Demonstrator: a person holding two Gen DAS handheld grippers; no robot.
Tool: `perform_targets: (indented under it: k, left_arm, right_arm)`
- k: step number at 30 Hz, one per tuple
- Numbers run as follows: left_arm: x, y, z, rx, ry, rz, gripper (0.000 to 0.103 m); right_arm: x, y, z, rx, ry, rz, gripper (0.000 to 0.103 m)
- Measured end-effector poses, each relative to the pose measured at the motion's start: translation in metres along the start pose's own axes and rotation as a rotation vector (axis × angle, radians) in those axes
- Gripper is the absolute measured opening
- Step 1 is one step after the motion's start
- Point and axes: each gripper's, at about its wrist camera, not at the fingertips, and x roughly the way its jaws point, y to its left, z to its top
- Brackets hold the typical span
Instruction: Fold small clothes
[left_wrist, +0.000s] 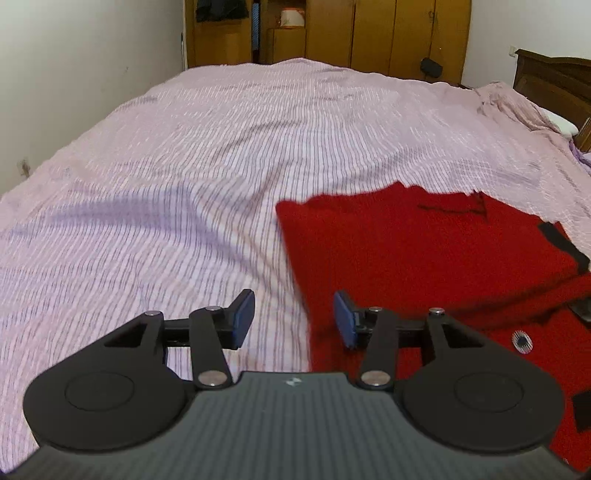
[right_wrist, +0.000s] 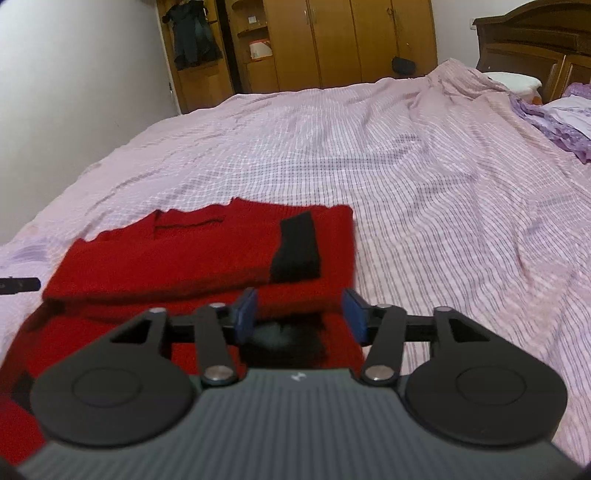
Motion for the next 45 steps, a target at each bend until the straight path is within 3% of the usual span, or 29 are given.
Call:
perform_targets:
  k: [13,20,23,26,35,45]
  left_arm:
    - [-0.08,-0.016,-0.07,0.024,0.027,0.017,0.054]
    - [-0.114,-0.04,-0.099,0.112,0.052,-0.049,0.054]
    - [-0.122,-0.051,-0.112,0.143,0.071,-0.074,0.062]
    - [-0.128,-0.06,-0.126,0.168,0.09,-0.082,0.069]
    - [-0.139,-0.065,-0.155,0.196,0.147,-0.056,0.08]
    - [-0.138,-0.095,-0.189,0.379,0.204,-0.169,0.089]
  right_arm:
    - [-0.057,0.013,-0.046,-0.055,0.048,0.009,0.054]
    - [-0.08,0.027,-0.067,-0.111,0.09,0.046,0.054]
    - [-0.091,0.034,-0.077,-0.144,0.094,0.06,0.055]
    - [-0.099,0.04,-0.087,-0.205,0.116,0.056,0.066]
    - [-0.107,0.056,-0.116,-0.378,0.201,0.086,0.066]
    - [-0.105,0.085,-0.139,-0.544,0.237,0.146,0.071]
